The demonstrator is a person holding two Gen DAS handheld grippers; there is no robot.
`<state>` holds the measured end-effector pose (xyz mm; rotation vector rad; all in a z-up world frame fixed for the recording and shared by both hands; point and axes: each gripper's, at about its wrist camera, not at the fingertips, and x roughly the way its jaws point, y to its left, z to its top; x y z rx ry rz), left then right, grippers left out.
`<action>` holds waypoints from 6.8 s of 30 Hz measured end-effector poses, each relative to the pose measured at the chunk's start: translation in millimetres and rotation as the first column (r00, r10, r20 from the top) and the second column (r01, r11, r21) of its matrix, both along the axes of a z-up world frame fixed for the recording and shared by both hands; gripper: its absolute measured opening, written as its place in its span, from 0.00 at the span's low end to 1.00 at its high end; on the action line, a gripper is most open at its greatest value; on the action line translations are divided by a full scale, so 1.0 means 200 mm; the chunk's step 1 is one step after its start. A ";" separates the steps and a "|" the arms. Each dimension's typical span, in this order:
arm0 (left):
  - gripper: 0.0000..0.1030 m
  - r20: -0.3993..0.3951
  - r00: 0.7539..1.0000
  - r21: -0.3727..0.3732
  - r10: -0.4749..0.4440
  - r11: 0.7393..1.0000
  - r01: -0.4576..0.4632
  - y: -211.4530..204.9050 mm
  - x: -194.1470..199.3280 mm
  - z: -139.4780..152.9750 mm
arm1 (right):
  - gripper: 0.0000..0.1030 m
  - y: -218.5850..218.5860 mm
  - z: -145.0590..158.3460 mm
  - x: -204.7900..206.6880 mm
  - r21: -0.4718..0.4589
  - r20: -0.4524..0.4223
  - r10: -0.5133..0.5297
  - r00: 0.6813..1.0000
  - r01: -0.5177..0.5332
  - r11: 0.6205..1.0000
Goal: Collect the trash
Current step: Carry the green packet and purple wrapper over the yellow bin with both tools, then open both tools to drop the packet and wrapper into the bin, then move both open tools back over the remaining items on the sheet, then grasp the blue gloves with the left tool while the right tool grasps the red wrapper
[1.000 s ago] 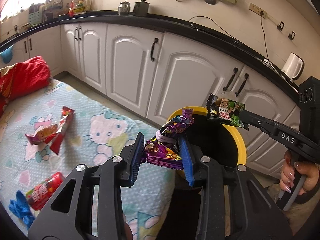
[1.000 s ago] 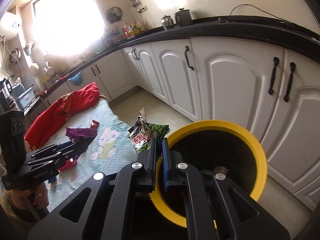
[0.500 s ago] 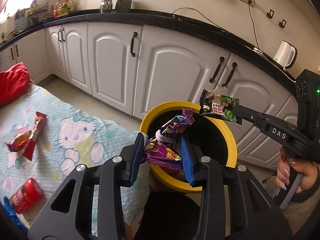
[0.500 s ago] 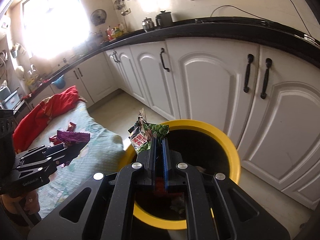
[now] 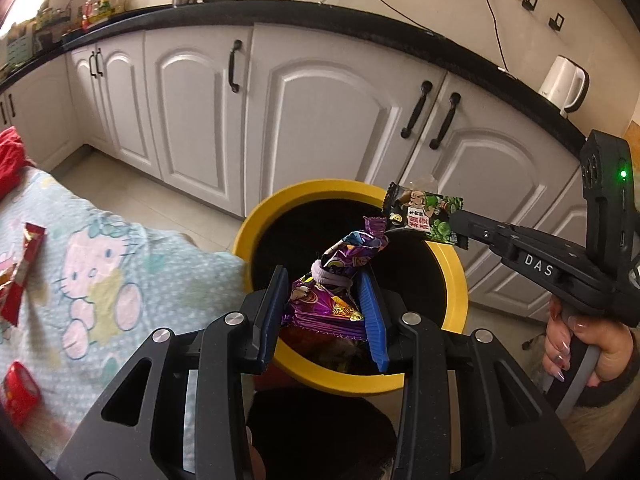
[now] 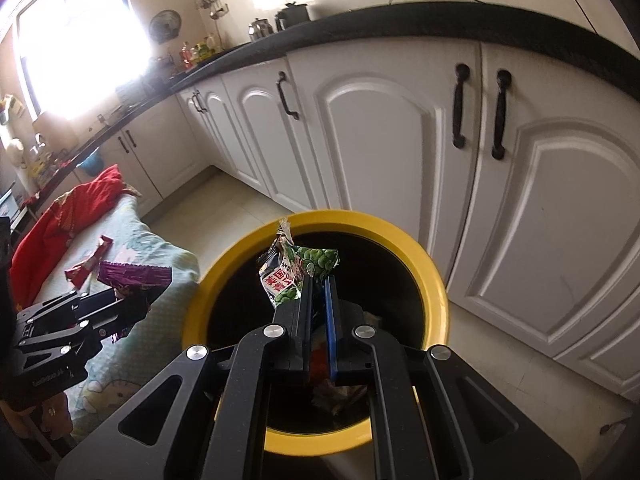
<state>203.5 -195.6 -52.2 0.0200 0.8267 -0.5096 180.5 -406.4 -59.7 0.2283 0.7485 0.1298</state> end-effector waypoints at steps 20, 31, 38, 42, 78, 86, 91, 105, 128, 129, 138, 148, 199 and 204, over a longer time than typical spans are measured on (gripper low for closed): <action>0.28 -0.081 0.995 0.044 -0.062 0.997 0.066 -0.17 0.07 -0.17 | 0.06 -0.09 -0.16 0.05 0.040 -0.107 -0.023 0.994 0.027 0.999; 0.32 -0.107 0.993 0.046 -0.056 0.997 0.061 -0.19 0.09 -0.23 | 0.07 -0.11 -0.21 0.07 0.068 -0.146 -0.025 0.989 0.035 0.997; 0.46 -0.107 0.994 0.046 -0.039 0.998 0.044 -0.16 0.10 -0.23 | 0.15 -0.13 -0.21 0.07 0.088 -0.149 -0.032 0.988 0.046 0.995; 0.53 -0.099 0.994 0.049 -0.035 0.998 0.040 -0.14 0.09 -0.23 | 0.25 -0.14 -0.20 0.07 0.090 -0.140 -0.043 0.989 0.056 0.994; 0.89 0.111 0.967 -0.008 0.228 0.974 -0.228 0.40 -0.14 0.18 | 0.74 0.15 0.18 -0.08 0.013 0.085 0.020 0.996 -0.021 1.000; 0.89 0.144 0.945 -0.023 0.294 0.955 -0.294 0.57 -0.21 0.24 | 0.74 0.28 0.26 -0.11 0.004 0.112 0.077 0.991 -0.078 0.997; 0.89 0.161 0.930 -0.032 0.331 0.943 -0.330 0.67 -0.25 0.27 | 0.74 0.37 0.30 -0.14 -0.008 0.128 0.115 0.985 -0.115 0.993; 0.89 0.207 0.886 -0.040 0.416 0.908 -0.417 0.91 -0.35 0.35 | 0.75 0.60 0.42 -0.16 -0.028 0.167 0.217 0.962 -0.216 0.976; 0.89 0.221 0.814 -0.023 0.537 0.837 -0.547 1.28 -0.44 0.34 | 0.75 1.09 0.48 -0.09 -0.018 0.177 0.370 0.912 -0.373 0.928; 0.89 0.220 0.811 -0.020 0.541 0.834 -0.551 1.29 -0.44 0.33 | 0.75 1.10 0.48 -0.09 -0.016 0.175 0.373 0.911 -0.376 0.927; 0.89 0.202 0.781 0.015 0.591 0.796 -0.606 1.46 -0.46 0.26 | 0.75 1.27 0.42 -0.02 0.007 0.143 0.396 0.907 -0.401 0.916; 0.89 0.178 0.765 0.042 0.619 0.772 -0.635 1.58 -0.48 0.19 | 0.75 1.45 0.33 0.06 0.000 0.094 0.431 0.897 -0.433 0.901; 0.06 -0.067 0.787 0.026 0.613 0.789 -0.613 1.76 -0.47 -0.07 | 0.01 1.49 -0.06 0.34 0.045 -0.115 0.388 0.914 -0.386 0.922; 0.05 -0.032 0.794 -0.007 0.607 0.794 -0.607 1.72 -0.48 0.04 | 0.01 1.37 -0.02 0.26 0.036 -0.087 0.398 0.913 -0.396 0.917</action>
